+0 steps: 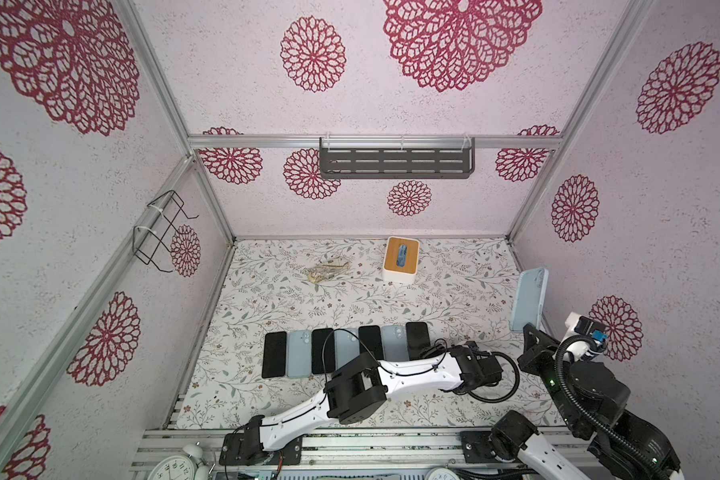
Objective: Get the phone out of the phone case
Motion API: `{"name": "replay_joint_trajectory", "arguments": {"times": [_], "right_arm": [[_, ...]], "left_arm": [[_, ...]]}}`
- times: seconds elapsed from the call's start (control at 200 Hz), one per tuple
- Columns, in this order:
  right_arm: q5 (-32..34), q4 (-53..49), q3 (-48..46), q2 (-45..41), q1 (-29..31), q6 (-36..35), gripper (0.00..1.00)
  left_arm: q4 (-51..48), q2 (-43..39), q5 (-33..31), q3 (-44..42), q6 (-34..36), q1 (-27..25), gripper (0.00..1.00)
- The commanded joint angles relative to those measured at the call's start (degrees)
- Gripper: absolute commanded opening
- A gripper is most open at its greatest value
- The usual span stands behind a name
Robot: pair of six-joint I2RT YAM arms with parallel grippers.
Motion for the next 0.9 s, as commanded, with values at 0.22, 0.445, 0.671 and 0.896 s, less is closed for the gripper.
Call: {"name": "replay_joint_trajectory", "arguments": {"times": [0.22, 0.445, 0.671, 0.896], "right_arm": [[-4.52, -0.90, -6.56, -4.19, 0.17, 6.64, 0.00], [-18.01, 10.49, -16.75, 7.60, 0.17, 6.29, 0.00], [-18.23, 23.60, -24.51, 17.54, 0.43, 5.10, 0.00], [-24.23, 32.77, -30.17, 22.44, -0.33, 4.90, 0.00]], "left_arm": [[23.45, -37.68, -3.93, -32.19, -1.31, 4.53, 0.99], [32.25, -63.59, -4.91, -55.13, -4.25, 11.48, 0.97], [29.10, -83.46, -4.73, -62.45, -4.61, 15.32, 0.97], [26.01, -94.20, -1.81, -65.08, -6.10, 16.61, 0.97]]}}
